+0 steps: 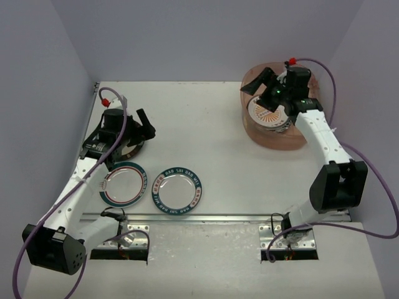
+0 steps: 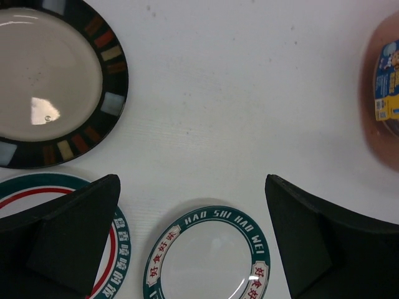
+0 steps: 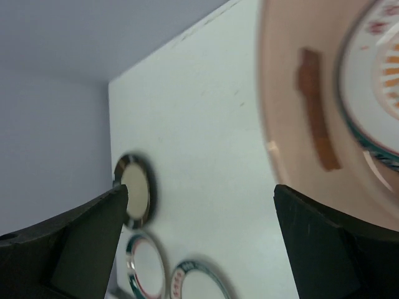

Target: Place the plates into the plastic bin on the countertop

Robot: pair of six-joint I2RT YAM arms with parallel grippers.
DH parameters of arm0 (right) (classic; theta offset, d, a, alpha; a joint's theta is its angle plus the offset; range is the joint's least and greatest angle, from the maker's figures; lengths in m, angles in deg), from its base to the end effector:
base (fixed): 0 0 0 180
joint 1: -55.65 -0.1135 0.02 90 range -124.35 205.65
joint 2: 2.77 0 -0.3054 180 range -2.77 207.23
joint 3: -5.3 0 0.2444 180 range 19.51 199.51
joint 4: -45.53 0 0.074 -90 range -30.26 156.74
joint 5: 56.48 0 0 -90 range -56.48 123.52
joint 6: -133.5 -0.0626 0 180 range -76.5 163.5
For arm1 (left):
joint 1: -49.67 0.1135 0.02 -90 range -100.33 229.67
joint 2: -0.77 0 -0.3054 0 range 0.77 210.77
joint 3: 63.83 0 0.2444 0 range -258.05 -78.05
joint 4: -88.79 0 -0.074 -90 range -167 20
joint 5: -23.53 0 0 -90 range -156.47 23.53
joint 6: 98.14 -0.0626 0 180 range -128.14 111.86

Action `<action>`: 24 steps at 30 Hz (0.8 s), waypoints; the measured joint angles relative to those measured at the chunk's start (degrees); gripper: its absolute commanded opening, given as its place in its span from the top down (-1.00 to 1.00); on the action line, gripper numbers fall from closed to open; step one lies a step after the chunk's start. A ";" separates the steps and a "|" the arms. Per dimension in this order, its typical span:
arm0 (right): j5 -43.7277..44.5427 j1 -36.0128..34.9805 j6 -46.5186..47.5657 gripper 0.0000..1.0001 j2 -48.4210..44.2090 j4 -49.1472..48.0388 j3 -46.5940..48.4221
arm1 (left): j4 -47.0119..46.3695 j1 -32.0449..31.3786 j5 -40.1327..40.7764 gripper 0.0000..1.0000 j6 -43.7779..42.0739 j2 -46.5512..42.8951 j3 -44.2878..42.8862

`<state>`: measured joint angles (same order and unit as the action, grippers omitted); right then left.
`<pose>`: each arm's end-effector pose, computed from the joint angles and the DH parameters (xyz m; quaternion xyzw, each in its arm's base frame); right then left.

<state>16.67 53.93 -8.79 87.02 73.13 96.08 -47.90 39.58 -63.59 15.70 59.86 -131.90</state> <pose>0.3823 0.0296 0.3631 0.2899 0.7939 0.3471 0.4065 0.2145 -0.0350 0.3367 -0.1175 0.8763 -0.1149 0.4530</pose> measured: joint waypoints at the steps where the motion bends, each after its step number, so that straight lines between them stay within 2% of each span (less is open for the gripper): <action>1: -1.88 -2.71 3.53 -0.98 0.21 1.54 1.88 | 0.67 0.01 1.47 -1.00 0.74 0.13 -0.89; 4: -4.52 -13.81 13.34 -0.98 -0.99 3.31 2.99 | 3.09 0.11 6.68 -1.00 2.41 0.36 -4.20; 7: -7.18 -23.68 19.84 -0.96 -4.10 3.66 -2.36 | 3.33 0.11 11.31 -1.00 2.97 -1.36 -5.40; 9: -8.56 -27.37 22.60 -0.89 -5.65 3.94 -7.98 | 3.31 0.11 13.69 -1.00 2.66 -4.13 -4.98; 12: -10.69 -30.05 24.82 -0.76 -5.22 2.79 -15.63 | 1.10 0.11 16.41 -1.00 1.35 -9.49 -3.18; 17: -14.99 -31.47 25.20 -0.68 3.56 -0.98 -21.48 | -1.57 0.11 17.68 -1.00 -0.66 -16.03 3.02; 20: -16.36 -33.34 25.23 -0.57 8.82 -1.87 -21.65 | -2.45 0.11 17.31 -1.00 -1.58 -15.53 3.57; 24: -17.64 -35.29 25.08 -0.31 13.32 -4.68 -21.65 | -3.81 0.18 13.63 -1.00 -2.65 -12.83 3.60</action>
<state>-0.97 18.64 16.29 100.34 68.45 74.43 -51.71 39.76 -49.96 13.05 47.03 -128.31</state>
